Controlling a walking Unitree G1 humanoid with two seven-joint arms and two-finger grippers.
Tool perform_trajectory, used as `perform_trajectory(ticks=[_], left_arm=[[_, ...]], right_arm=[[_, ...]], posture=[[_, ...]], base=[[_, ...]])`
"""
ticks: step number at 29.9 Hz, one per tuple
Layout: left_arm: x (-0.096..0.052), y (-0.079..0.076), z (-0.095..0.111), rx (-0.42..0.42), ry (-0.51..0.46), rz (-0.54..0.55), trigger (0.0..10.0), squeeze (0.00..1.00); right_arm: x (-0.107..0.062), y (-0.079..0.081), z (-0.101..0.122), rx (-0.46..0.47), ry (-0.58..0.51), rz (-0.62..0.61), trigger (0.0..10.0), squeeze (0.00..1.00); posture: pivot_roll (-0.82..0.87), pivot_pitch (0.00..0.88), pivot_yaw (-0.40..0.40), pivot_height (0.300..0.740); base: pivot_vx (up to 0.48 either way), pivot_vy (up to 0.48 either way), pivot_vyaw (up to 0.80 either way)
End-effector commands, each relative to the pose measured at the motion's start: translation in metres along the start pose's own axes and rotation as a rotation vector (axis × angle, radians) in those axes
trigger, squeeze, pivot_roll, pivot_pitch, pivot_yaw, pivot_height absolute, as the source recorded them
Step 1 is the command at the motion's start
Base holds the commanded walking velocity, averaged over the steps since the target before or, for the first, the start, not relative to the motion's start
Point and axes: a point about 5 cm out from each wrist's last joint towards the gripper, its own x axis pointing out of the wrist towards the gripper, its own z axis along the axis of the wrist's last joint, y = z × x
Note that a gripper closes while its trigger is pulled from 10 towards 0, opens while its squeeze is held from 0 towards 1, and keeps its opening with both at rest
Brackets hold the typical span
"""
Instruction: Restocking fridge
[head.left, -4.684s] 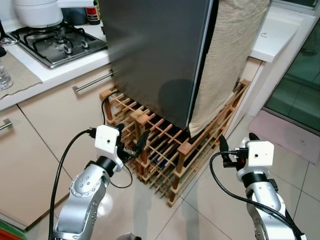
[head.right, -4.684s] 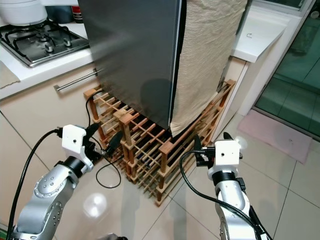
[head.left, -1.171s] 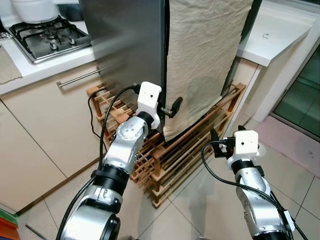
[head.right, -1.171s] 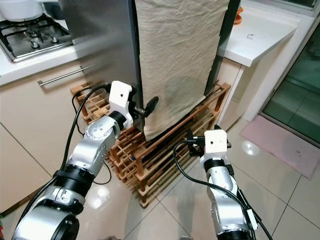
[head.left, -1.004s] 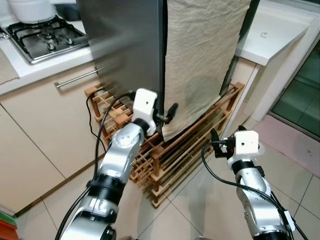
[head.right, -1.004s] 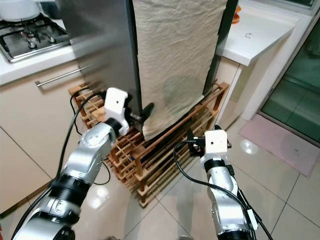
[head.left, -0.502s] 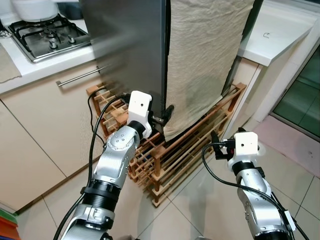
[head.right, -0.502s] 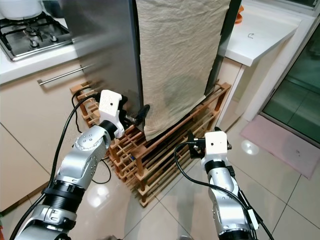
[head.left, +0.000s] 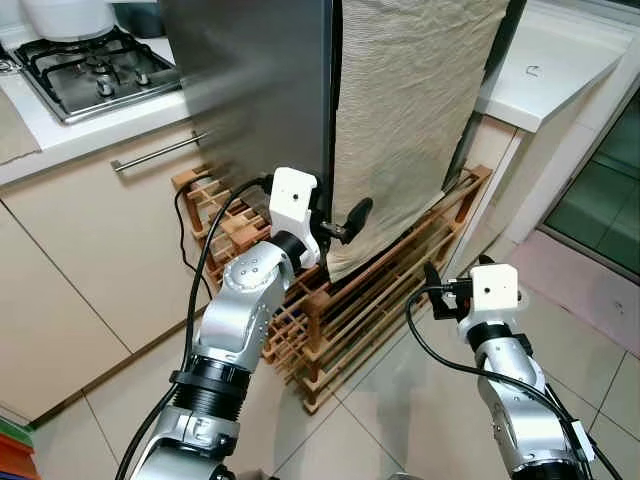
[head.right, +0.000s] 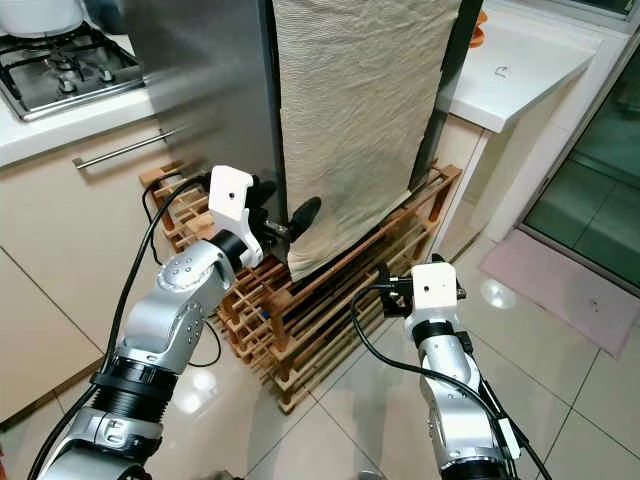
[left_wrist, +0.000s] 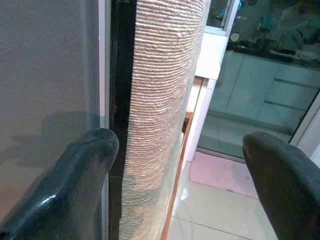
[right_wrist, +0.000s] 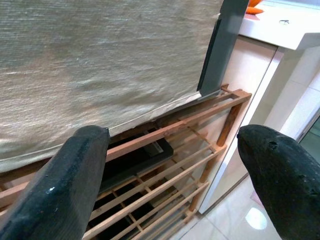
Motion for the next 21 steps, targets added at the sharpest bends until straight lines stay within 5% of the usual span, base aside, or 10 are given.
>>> perform_trajectory(ticks=[1, 21], left_arm=[[0.001, 0.000, -0.005, 0.009, 0.016, 0.009, 10.0, 0.00], [0.020, -0.006, -0.013, 0.058, 0.025, 0.013, 10.0, 0.00]], right_arm=[[0.004, -0.002, 0.004, -0.008, -0.018, -0.003, 10.0, 0.00], [0.002, -0.001, 0.003, 0.000, -0.030, 0.008, 10.0, 0.00]], posture=[[-0.10, 0.000, 0.007, 0.730], [-0.11, 0.000, 0.013, 0.730]], base=[[0.000, 0.000, 0.00], [0.000, 0.000, 0.00]])
